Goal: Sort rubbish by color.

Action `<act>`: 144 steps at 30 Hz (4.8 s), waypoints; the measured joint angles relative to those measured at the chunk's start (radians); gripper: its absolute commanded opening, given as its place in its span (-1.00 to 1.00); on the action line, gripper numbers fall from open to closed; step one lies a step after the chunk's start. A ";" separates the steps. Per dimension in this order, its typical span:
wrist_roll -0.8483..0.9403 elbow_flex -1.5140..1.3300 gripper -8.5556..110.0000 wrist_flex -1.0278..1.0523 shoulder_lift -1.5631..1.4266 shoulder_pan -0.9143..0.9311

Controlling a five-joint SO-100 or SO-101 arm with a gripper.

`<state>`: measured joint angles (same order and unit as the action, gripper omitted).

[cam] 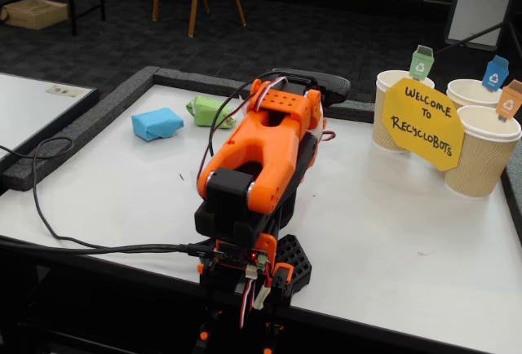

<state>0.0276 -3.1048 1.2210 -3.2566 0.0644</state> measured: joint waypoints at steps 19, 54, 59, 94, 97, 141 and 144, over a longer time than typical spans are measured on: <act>0.000 0.000 -0.82 0.000 0.000 0.000; 0.000 0.000 -0.85 0.000 0.000 -0.011; 0.000 0.000 -0.85 0.000 0.000 -0.011; 0.000 0.184 -0.74 -0.025 0.169 -0.008; 0.000 0.265 -0.74 -0.025 0.258 -0.008; 0.000 1.262 -0.62 0.499 0.477 -0.637; 0.000 1.262 -0.62 0.499 0.477 -0.638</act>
<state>0.0276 -1.8423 1.7196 -2.7796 -0.5737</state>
